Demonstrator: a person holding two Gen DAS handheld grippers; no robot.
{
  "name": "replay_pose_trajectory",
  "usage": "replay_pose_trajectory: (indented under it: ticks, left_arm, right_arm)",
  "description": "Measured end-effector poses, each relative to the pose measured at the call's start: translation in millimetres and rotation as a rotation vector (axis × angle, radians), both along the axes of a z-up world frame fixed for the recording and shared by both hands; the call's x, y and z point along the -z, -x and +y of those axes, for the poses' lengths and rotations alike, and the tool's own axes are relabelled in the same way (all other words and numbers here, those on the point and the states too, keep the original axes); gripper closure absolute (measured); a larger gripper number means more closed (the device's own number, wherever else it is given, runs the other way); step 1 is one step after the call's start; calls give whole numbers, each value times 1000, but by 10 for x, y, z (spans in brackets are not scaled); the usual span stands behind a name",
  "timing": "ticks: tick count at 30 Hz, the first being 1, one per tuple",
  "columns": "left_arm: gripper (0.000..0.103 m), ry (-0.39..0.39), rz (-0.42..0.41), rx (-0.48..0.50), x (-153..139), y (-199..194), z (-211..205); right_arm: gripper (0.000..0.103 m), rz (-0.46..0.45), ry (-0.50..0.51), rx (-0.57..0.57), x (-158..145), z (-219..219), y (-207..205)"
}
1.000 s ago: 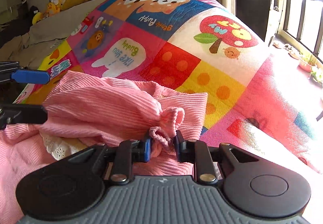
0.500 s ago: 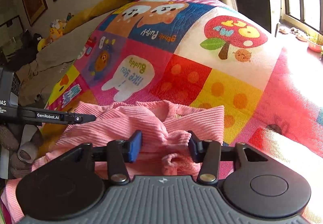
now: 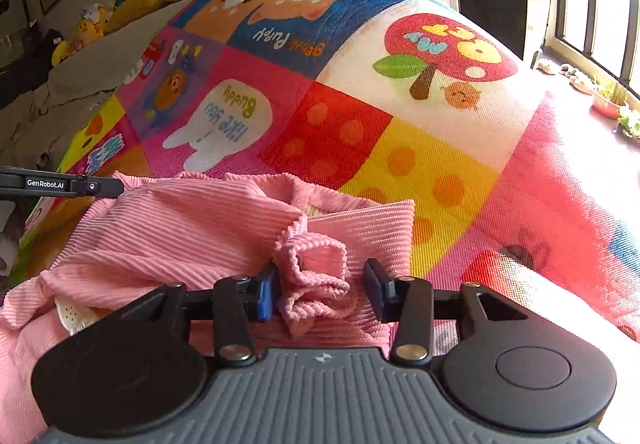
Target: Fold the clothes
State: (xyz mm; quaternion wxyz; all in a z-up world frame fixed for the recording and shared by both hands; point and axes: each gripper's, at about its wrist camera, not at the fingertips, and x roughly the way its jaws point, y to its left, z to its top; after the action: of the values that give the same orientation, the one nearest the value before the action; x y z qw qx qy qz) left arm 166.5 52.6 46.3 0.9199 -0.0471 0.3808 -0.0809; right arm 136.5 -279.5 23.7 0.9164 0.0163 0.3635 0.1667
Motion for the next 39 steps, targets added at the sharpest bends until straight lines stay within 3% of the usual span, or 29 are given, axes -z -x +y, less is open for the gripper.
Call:
replay_pose_trajectory:
  ticks: [2, 3, 4, 5, 7, 9, 11, 15, 22, 24, 27, 30, 35, 39]
  left_arm:
    - [61, 16, -26, 6, -126, 61, 41]
    - [49, 28, -43, 15, -198, 97, 54]
    - [36, 40, -60, 25, -271, 133, 66]
    - [30, 45, -72, 56, -320, 178, 32]
    - [16, 45, -97, 141, -384, 283, -93]
    - [15, 20, -86, 207, -326, 338, -285]
    - [15, -17, -72, 259, -249, 385, -464]
    - [15, -79, -55, 291, -133, 466, -620]
    - [10, 0, -70, 262, -229, 387, -480]
    - [10, 34, -49, 287, -172, 330, -533]
    - [10, 29, 6, 318, 8, 281, -620]
    - [10, -1, 40, 303, 132, 266, -611]
    - [9, -9, 44, 306, 174, 278, -590]
    - [8, -14, 42, 309, 201, 275, -609]
  right_arm:
    - [33, -46, -16, 23, -134, -95, 98]
    - [19, -81, -8, 32, -213, -128, 161]
    - [11, -114, 2, 38, -286, -154, 221]
    - [0, -141, 16, 38, -342, -156, 275]
    - [0, -154, 28, 29, -399, -143, 335]
    - [0, -108, 36, 19, -333, -96, 310]
    - [0, -66, 110, 36, -160, -6, 270]
    - [0, -16, 198, 47, 72, 73, 266]
    - [0, -130, 144, 81, -303, 9, 204]
    - [0, -122, 170, 140, -245, 34, 13]
    - [0, -26, 221, 174, 28, 52, -265]
    - [0, 28, 136, 176, 146, -32, -330]
    - [0, -56, 107, 139, -88, -90, -10]
    - [0, -9, 86, 87, -59, -107, 255]
